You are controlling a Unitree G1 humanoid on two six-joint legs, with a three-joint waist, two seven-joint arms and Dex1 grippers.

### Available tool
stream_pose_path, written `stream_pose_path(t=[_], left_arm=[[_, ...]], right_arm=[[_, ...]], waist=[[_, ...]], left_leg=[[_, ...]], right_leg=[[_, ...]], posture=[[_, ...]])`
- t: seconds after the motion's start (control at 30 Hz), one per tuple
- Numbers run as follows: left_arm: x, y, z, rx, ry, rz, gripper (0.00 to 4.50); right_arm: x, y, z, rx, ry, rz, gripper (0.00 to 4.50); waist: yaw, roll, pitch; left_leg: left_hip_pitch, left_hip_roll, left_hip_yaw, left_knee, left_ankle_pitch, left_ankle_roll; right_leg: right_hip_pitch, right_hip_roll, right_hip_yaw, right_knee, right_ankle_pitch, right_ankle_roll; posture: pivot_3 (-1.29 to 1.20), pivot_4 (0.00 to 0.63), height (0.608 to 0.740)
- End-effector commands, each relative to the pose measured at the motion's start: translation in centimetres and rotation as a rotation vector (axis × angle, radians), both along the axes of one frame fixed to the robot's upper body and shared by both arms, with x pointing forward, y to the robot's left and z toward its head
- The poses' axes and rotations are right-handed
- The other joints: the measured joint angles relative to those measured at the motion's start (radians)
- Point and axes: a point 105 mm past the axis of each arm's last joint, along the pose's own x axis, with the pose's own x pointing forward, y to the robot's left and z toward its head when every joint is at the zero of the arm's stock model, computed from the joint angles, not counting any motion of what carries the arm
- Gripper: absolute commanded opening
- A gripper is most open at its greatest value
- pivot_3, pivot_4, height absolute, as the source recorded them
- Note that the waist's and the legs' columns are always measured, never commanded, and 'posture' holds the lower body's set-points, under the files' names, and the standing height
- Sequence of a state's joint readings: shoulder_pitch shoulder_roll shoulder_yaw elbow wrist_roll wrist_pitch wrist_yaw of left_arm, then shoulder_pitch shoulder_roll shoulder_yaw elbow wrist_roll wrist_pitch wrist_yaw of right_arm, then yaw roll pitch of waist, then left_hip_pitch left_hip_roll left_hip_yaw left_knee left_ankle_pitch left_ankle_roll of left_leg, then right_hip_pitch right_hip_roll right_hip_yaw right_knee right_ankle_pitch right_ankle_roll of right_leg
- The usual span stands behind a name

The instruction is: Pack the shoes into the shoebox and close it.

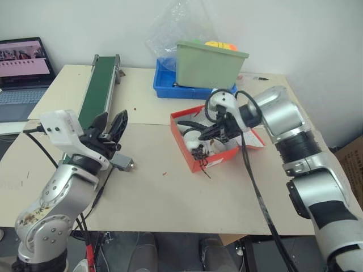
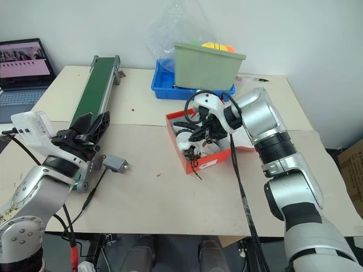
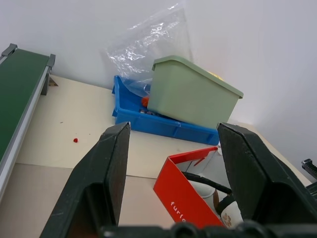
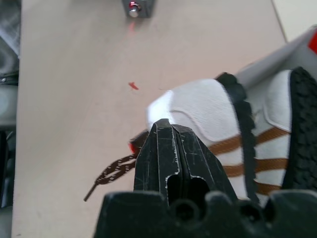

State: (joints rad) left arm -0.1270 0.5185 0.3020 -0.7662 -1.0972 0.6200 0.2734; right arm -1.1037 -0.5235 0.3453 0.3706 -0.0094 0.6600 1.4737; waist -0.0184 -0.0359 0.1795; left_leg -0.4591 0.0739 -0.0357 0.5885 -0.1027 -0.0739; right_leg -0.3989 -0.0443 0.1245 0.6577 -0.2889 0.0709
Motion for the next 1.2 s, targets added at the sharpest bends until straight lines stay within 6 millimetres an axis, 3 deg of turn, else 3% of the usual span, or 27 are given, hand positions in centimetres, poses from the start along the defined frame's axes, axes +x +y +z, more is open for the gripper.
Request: stream_pose_path(t=[0.03, 0.23, 0.57, 1.03, 1.2], left_arm=[[-0.1, 0.1, 0.7, 0.019, -0.027, 0.007, 2.96], [-0.2, -0.2, 0.7, 0.02, -0.028, 0.009, 2.96], [-0.9, -0.3, 0.9, 0.02, -0.029, 0.019, 2.96], [-1.1, -0.2, 1.2, 0.029, -0.027, 0.025, 2.96], [-1.1, -0.3, 1.4, 0.033, -0.026, 0.02, 2.96]], right_arm=[[-0.6, 0.6, 1.1, 0.022, -0.028, 0.039, 0.03], [1.4, 1.8, -0.6, -0.014, -0.089, 0.003, 0.03], [5.4, 1.4, -2.3, -0.129, -0.242, -0.09, 0.03], [6.3, 2.3, -5.0, -0.131, -0.24, -0.118, 0.03], [7.0, 2.5, -6.1, -0.174, -0.317, -0.156, 0.03]], waist=[[0.0, 0.0, 0.0], [-0.004, 0.0, 0.0], [0.004, 0.0, 0.0], [0.005, 0.0, 0.0], [0.003, 0.0, 0.0]], left_leg=[[0.0, 0.0, 0.0, 0.0, 0.0, 0.0], [0.0, 0.0, 0.0, 0.0, 0.0, 0.0], [0.001, 0.0, 0.0, 0.001, 0.0, 0.0], [0.002, 0.0, -0.001, 0.002, 0.0, 0.0], [0.003, 0.0, -0.001, 0.002, 0.0, 0.0]], right_leg=[[0.0, 0.0, 0.0, 0.0, 0.0, 0.0], [0.0, 0.0, 0.0, 0.0, 0.0, 0.0], [0.002, 0.0, -0.001, 0.0, 0.0, 0.0], [0.005, 0.0, -0.001, 0.0, 0.0, 0.0], [0.005, 0.0, -0.001, 0.0, 0.0, 0.0]], posture=[[0.0, 0.15, 0.74], [0.0, 0.15, 0.74], [0.0, 0.15, 0.74], [0.0, 0.15, 0.74], [0.0, 0.15, 0.74]])
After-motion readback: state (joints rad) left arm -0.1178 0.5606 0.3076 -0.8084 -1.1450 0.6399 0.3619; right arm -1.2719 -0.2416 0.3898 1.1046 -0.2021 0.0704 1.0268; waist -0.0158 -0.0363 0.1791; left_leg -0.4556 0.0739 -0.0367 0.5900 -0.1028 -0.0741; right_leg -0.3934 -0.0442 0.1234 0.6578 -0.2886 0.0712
